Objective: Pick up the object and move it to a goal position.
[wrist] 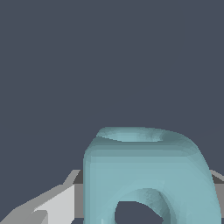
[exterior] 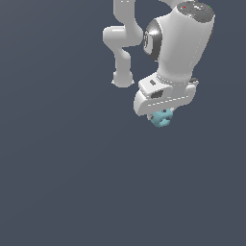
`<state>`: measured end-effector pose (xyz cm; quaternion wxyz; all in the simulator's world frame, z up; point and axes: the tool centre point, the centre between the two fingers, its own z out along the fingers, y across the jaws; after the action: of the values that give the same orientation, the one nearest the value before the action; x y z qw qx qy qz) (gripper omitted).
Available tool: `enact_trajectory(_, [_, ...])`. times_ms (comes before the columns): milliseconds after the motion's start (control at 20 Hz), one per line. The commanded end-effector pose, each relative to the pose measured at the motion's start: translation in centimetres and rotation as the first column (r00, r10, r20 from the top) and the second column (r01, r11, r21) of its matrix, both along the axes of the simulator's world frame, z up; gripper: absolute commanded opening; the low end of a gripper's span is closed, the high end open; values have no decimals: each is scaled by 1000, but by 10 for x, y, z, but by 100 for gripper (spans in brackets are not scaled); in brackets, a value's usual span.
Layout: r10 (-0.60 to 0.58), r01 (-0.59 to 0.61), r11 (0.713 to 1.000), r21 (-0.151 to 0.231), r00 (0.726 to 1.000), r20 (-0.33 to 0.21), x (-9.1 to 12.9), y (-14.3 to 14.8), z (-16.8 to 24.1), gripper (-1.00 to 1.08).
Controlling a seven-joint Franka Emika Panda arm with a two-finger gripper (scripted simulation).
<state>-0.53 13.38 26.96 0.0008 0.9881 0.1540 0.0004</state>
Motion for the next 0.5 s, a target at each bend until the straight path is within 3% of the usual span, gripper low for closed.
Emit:
enact_trajectory(0, [0,0,1000,0,1000,-1,-5,12,28,-100])
enact_trajectory(450, [0,0,1000,1,1000,-1,-17,48,113,-100])
